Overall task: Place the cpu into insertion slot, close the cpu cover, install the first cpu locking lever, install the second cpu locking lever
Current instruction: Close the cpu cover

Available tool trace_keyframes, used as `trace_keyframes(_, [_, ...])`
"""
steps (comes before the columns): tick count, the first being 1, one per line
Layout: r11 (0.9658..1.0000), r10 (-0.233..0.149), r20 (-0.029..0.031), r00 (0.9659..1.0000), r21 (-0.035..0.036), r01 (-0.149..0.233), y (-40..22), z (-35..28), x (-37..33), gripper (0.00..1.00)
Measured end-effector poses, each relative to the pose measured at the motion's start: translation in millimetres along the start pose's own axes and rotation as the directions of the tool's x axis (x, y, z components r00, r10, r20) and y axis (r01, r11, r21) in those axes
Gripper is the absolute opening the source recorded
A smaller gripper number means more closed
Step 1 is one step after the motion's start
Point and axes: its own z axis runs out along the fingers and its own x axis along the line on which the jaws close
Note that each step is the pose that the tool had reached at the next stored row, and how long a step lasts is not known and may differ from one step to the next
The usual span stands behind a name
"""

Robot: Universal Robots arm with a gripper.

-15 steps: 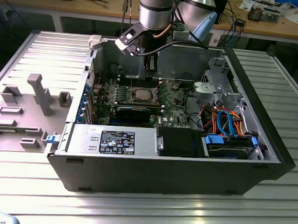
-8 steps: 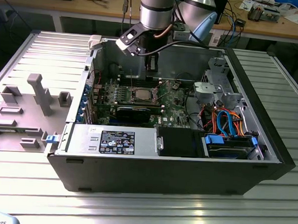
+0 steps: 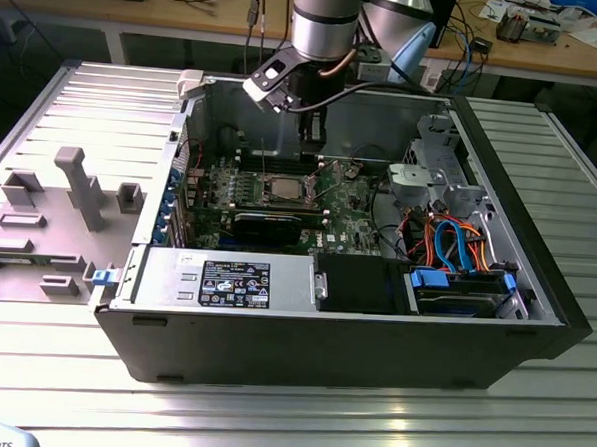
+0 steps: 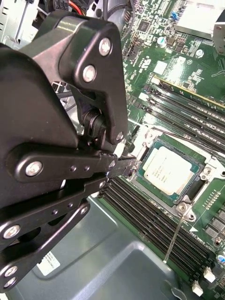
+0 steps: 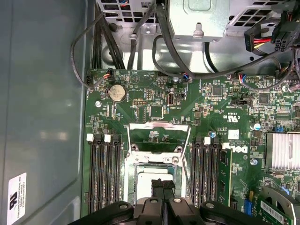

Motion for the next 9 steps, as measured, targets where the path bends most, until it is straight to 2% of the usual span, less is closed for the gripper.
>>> trace_keyframes(9, [1.0,0.0,0.0,1.0,0.0,0.0,4.1,0.1,-0.2,0.11])
